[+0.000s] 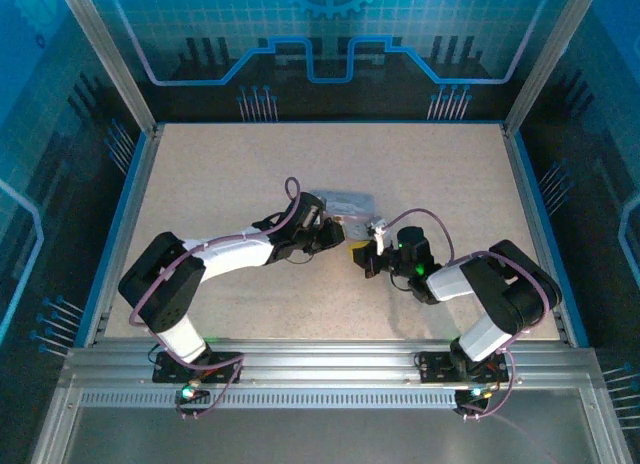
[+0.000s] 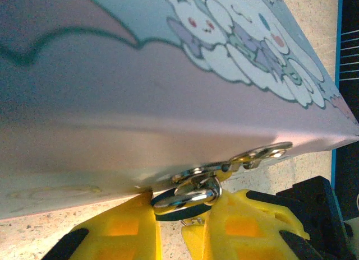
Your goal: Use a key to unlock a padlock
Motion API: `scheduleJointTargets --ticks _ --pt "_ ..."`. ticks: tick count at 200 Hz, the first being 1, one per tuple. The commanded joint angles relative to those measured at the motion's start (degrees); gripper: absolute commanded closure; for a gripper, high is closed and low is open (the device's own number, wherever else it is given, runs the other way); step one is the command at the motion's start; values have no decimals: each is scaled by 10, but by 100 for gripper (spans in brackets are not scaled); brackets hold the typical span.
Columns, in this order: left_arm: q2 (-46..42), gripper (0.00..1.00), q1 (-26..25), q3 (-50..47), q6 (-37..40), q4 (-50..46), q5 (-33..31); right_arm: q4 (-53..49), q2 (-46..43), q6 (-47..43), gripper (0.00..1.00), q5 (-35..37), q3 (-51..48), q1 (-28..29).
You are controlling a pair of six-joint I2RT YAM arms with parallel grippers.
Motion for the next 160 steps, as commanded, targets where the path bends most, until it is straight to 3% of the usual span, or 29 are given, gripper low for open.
scheduleJointTargets --ticks 1,160 --pt "-25 85 3 24 4 12 14 12 0 -6 100 -8 6 -4" --pt "-26 85 3 26 2 12 16 16 28 -3 100 -16 27 -2"
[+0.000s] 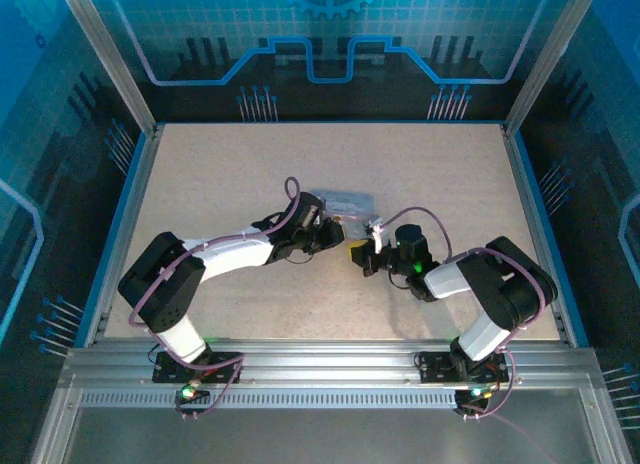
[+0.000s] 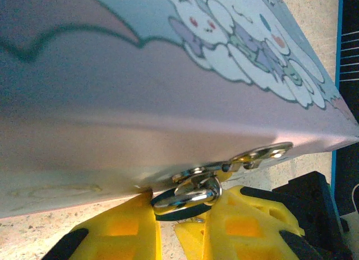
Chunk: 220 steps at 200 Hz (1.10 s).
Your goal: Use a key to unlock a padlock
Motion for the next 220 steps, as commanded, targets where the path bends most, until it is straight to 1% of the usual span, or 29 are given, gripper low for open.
scheduleJointTargets --ticks 1,71,220 --pt "-25 85 3 25 2 12 16 15 10 -3 100 -7 12 -2" --pt "-25 85 3 26 4 12 16 16 22 -1 100 -3 15 -2" --pt "-30 85 3 22 2 13 17 53 12 4 100 -4 8 -6"
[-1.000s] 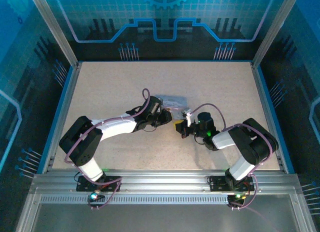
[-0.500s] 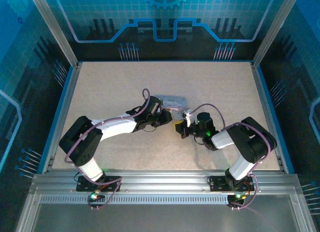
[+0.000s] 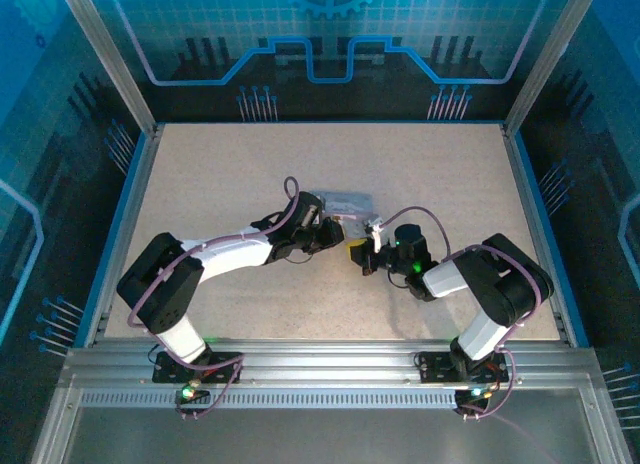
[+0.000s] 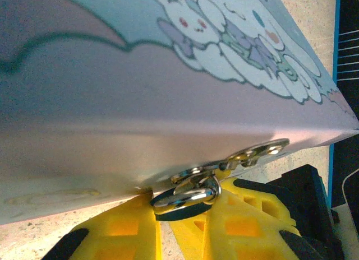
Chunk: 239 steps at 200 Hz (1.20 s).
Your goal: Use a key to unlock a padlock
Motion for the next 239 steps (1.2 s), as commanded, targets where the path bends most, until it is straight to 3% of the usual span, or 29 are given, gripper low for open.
scheduleJointTargets --ticks 1,239 --pt "-25 85 2 22 2 16 13 33 -4 2 100 -4 4 -6" --pt "-35 85 2 19 -1 15 20 59 31 0 100 -75 36 -28"
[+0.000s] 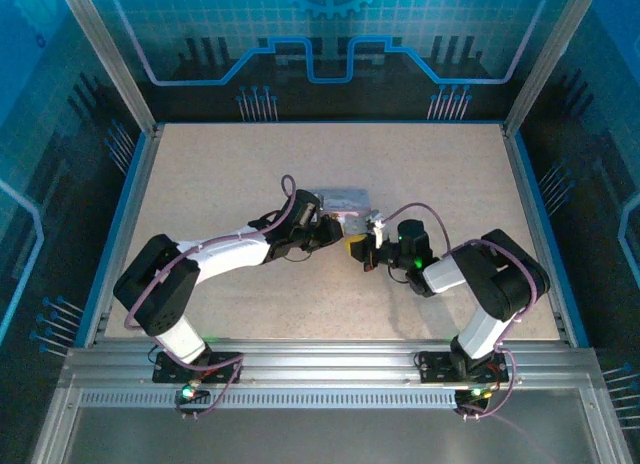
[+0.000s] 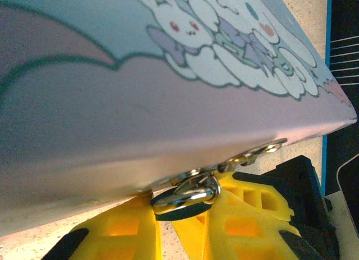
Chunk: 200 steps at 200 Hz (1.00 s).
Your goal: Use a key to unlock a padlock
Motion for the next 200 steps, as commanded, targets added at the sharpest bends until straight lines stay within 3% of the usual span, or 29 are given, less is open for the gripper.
scheduleJointTargets --ticks 1,200 --pt "-24 85 -3 19 3 16 20 33 10 -1 100 -21 19 -6" --pt "-32 85 0 18 1 2 50 -26 -4 -43 100 -19 44 -17"
